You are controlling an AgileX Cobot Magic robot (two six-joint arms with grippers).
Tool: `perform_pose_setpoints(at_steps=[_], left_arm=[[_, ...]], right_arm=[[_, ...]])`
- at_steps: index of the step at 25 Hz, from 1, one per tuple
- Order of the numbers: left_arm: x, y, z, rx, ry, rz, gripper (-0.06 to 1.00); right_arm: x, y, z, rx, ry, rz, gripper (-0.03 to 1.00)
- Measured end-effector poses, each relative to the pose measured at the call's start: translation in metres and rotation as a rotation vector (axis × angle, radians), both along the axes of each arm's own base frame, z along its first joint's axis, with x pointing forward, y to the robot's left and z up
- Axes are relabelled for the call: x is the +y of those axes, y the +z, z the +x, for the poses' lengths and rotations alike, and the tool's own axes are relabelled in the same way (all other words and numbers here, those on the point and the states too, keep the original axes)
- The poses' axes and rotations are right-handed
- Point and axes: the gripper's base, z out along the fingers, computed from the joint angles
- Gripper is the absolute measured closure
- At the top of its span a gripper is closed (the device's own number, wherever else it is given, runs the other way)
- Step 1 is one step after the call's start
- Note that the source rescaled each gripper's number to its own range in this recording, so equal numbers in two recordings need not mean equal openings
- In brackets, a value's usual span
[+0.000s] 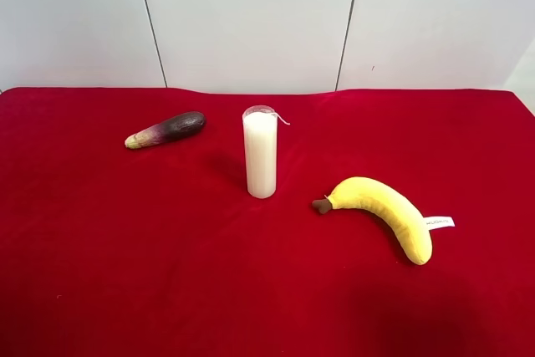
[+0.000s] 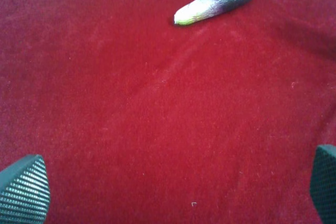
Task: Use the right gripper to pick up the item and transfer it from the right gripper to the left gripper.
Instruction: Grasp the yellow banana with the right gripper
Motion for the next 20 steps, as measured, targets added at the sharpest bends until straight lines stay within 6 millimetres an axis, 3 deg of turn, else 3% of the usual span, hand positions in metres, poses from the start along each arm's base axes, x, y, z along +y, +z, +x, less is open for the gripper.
perform_pose_setpoints(at_steps=[5, 9, 14, 16, 20], left_arm=[[0.0, 0.0, 0.0, 0.0, 0.0, 0.0, -0.06], [0.0, 0.0, 0.0, 0.0, 0.0, 0.0, -0.06], [0.0, 0.0, 0.0, 0.0, 0.0, 0.0, -0.06], [0.0, 0.0, 0.0, 0.0, -0.001, -0.001, -0.06], [0.0, 0.0, 0.0, 0.0, -0.001, -0.002, -0.06]], right_arm=[[0.001, 0.004, -0.001, -0.014, 0.004, 0.005, -0.03], [0.001, 0.034, 0.01, 0.026, 0.014, 0.002, -0.03], [0.006, 0.059, 0.072, 0.253, 0.122, 0.002, -0.03], [0.01, 0.054, 0.105, 0.354, 0.177, 0.008, -0.03], [0.025, 0.02, 0.164, 0.575, 0.295, -0.027, -0.03]])
